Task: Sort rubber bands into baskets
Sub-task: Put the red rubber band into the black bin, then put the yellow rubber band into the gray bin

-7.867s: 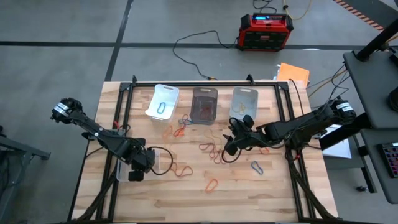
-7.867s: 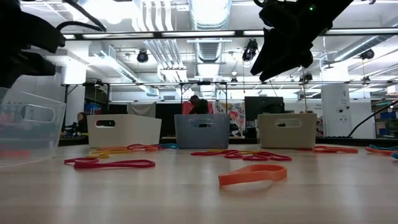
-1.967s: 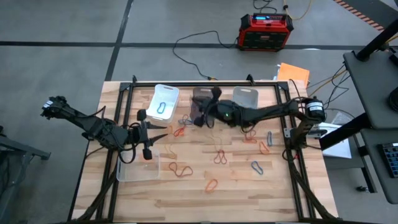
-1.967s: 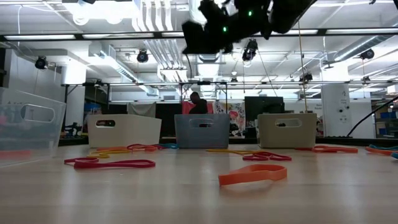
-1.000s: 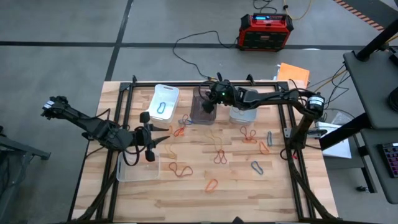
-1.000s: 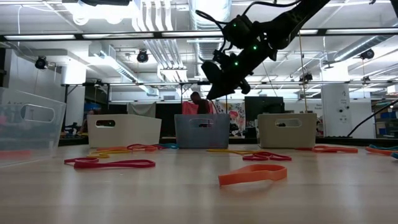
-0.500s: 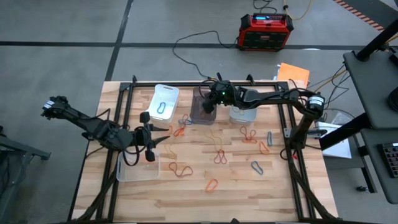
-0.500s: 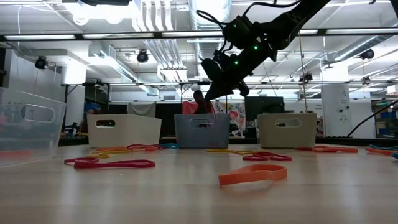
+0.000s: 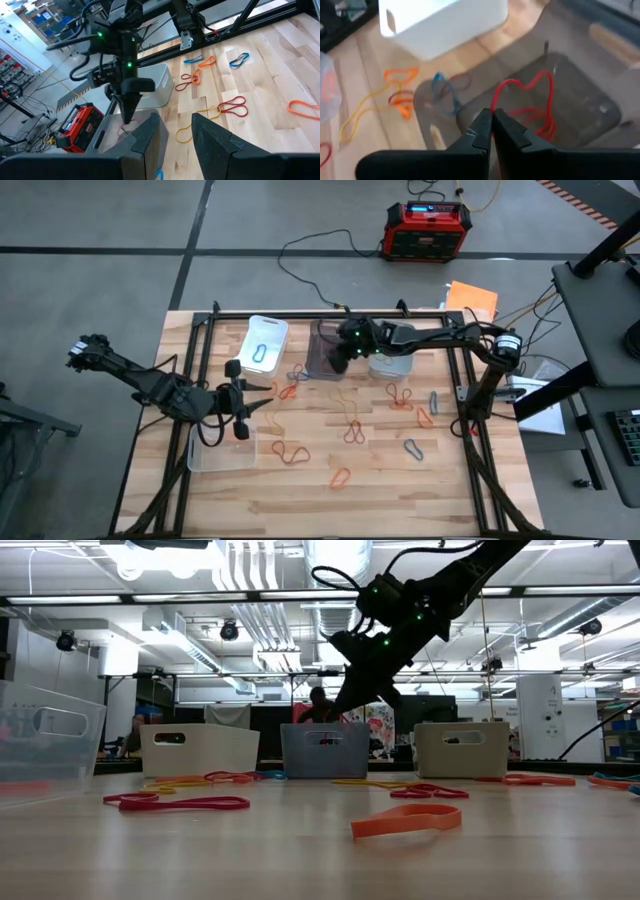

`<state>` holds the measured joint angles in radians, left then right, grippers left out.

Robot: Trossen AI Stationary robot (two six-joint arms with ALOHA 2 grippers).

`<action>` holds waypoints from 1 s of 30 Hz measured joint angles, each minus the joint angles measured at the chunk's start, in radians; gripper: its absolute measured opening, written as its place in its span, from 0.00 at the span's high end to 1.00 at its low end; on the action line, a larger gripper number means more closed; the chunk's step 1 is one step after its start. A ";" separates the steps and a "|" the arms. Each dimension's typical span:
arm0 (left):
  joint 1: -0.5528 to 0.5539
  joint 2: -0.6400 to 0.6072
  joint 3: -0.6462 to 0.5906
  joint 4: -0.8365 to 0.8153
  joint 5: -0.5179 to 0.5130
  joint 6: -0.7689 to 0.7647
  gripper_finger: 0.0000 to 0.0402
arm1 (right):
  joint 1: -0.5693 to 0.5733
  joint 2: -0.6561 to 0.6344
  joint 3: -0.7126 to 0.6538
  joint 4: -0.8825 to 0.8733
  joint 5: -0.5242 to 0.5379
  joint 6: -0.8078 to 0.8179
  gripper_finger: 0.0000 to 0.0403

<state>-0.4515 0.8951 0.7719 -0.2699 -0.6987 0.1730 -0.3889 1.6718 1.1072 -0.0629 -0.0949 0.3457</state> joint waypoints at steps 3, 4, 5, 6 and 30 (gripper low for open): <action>0.000 0.000 0.000 0.000 0.000 -0.001 0.76 | 0.000 0.000 0.000 -0.037 -0.019 0.017 0.98; 0.000 0.000 0.000 0.000 0.000 -0.002 0.76 | 0.000 0.000 0.000 -0.044 -0.020 0.026 0.98; 0.000 0.000 0.000 0.000 0.000 -0.002 0.76 | 0.000 0.000 0.000 -0.045 -0.020 0.031 0.98; 0.000 0.000 0.000 0.000 0.000 -0.002 0.76 | 0.000 0.000 0.000 -0.044 -0.020 0.035 0.98; 0.000 0.000 -0.002 0.000 0.001 -0.013 0.76 | 0.011 0.000 0.000 -0.028 -0.018 0.047 0.70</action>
<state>-0.4518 0.8955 0.7696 -0.2702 -0.6979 0.1604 -0.3775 1.6718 1.1072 -0.0907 -0.1127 0.3929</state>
